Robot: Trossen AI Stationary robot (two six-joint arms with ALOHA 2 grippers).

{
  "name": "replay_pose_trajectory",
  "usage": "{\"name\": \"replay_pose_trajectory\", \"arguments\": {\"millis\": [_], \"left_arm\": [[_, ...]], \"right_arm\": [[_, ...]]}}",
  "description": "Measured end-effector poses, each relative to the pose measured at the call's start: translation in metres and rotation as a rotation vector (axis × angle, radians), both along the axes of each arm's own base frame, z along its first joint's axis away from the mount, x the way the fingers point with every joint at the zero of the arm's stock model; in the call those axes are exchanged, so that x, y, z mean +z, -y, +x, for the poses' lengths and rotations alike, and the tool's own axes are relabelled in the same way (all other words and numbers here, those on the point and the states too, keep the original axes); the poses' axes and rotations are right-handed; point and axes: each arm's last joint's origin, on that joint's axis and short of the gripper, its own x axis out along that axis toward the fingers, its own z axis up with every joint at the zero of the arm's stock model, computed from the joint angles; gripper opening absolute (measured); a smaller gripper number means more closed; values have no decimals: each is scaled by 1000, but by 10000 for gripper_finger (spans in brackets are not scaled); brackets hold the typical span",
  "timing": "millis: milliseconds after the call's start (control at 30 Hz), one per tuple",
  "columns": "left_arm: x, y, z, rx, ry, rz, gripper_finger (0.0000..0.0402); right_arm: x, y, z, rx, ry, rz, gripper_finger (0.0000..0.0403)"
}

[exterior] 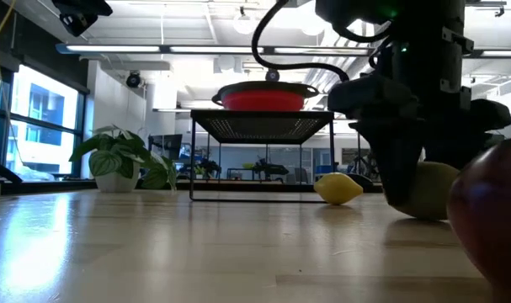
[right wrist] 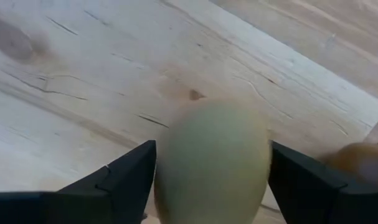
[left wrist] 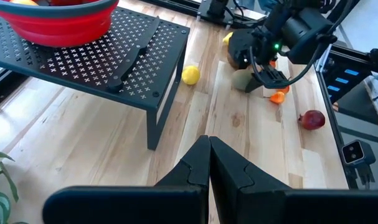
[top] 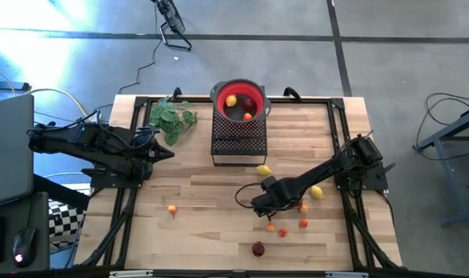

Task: Pick & Place Fruit
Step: Put the left kiwi into the red strainer bowl

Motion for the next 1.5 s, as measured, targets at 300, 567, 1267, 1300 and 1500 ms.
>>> {"name": "replay_pose_trajectory", "arguments": {"millis": [300, 567, 1267, 1300, 1500], "left_arm": [[0, 0, 0, 0, 0, 0, 0], [0, 0, 0, 0, 0, 0, 0], [0, 0, 0, 1, 0, -2, 0], [0, 0, 0, 1, 0, -2, 0], [0, 0, 0, 0, 0, -1, 0]], "right_arm": [[0, 0, 0, 3, 1, 3, 243], [0, -1, 0, 59, -17, 39, 245], [2, 5, 8, 152, 30, 81, 239], [2, 6, 8, 159, 30, 80, 239], [2, 16, 14, 192, 58, 84, 239]]}}
